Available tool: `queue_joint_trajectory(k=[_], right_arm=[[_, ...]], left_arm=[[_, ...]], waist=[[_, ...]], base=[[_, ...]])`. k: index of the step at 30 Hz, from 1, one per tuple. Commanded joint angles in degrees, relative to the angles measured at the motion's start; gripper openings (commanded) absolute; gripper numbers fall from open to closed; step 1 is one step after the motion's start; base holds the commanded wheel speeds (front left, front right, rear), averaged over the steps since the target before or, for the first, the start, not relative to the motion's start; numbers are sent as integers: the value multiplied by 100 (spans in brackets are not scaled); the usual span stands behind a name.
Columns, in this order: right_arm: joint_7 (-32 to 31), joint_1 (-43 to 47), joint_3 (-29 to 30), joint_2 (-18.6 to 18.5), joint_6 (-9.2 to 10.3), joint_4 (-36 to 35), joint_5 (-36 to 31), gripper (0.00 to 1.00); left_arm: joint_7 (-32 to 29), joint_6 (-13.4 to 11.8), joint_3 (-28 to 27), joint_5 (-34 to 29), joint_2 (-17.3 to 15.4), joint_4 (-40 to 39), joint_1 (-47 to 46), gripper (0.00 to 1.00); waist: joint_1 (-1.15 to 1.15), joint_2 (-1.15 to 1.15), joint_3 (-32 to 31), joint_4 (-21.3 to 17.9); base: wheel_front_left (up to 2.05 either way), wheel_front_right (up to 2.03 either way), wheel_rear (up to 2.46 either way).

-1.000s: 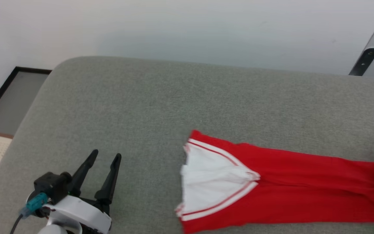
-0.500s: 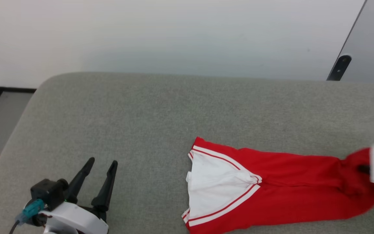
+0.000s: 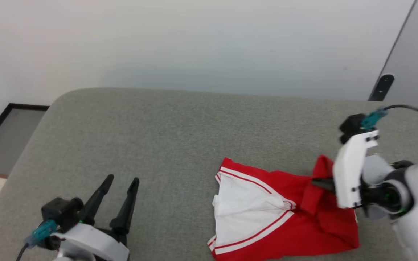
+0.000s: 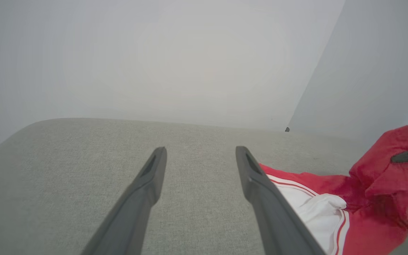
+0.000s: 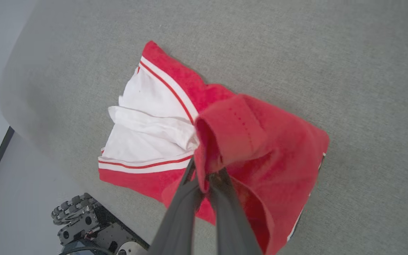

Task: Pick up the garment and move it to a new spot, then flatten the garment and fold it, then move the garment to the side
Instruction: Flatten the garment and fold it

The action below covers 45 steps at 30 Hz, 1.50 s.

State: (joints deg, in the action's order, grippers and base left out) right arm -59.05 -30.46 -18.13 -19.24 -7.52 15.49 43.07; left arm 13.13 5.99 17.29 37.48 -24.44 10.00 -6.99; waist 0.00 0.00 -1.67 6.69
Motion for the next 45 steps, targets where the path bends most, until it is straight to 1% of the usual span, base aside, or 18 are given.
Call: queue_joint_trajectory(k=[1, 5, 8, 12, 16, 21, 28, 32, 33, 34, 35, 38, 40, 43, 45], right_arm=[[-16, -2, -43, 74, 7, 1, -23, 0], [23, -180, -274, 409, 7, 128, -318, 0], [80, -338, -449, 714, 7, 355, -427, 0], [211, -543, -696, 983, 7, 749, -665, 0], [319, -707, -988, 1101, 7, 1217, -889, 0], [493, -845, -1374, 1210, 7, 1814, -1062, 0], [712, -1016, -1895, 1329, 7, 2526, -1111, 0], [851, -1119, -2167, 1388, 7, 2803, -1057, 0], [877, -1139, -2222, 1395, 7, 2868, -1014, 19], [898, -1164, -2277, 1416, 7, 2928, -978, 82], [917, -1216, -2326, 1445, 7, 2978, -956, 100], [994, -1389, -2425, 1529, 7, 3003, -794, 100], [929, -1434, -2532, 1563, 7, 2955, -588, 100], [907, -1543, -2641, 1580, 7, 2737, -234, 100], [1017, -1606, -2710, 1564, 7, 2539, -74, 100]], left_arm=[[11, 4, 13, 33, 15, 6, -46, 100], [7, 32, 98, 18, 71, 39, -198, 100], [23, 51, 152, 17, 117, 80, -305, 100], [44, 64, 265, 16, 229, 163, -479, 100], [64, 100, 385, 40, 326, 280, -647, 100], [115, 117, 465, 77, 416, 442, -785, 100], [164, 139, 536, 133, 478, 608, -866, 100], [185, 151, 552, 149, 447, 668, -883, 100], [190, 153, 553, 151, 436, 677, -882, 100], [195, 154, 552, 159, 431, 686, -875, 100], [199, 149, 548, 165, 420, 694, -863, 100], [196, 150, 545, 144, 356, 728, -790, 100], [199, 149, 538, 133, 332, 743, -743, 100], [198, 149, 528, 75, 235, 757, -637, 100], [200, 140, 510, 14, 158, 739, -559, 100]], waist=[[0, 0, 36, 99], [0, 0, 146, 281], [0, 0, 233, 414], [0, 0, 340, 627], [0, 0, 429, 826], [0, 0, 489, 963], [0, 0, 502, 1038], [0, 0, 469, 1027], [0, 0, 452, 1016], [0, 0, 430, 1002], [0, 0, 407, 984], [0, 0, 322, 903], [0, 0, 248, 843], [0, 0, 112, 713], [0, 0, 18, 612]], base=[[0, 0, 0], [0, 0, 0], [0, 0, 0], [0, 0, 0], [0, 0, 0], [0, 0, 0], [0, 0, 0], [0, 0, 0], [0, 0, 0], [0, 0, 0], [0, 0, 0], [0, 0, 0], [0, 0, 0], [0, 0, 0], [0, 0, 0]])
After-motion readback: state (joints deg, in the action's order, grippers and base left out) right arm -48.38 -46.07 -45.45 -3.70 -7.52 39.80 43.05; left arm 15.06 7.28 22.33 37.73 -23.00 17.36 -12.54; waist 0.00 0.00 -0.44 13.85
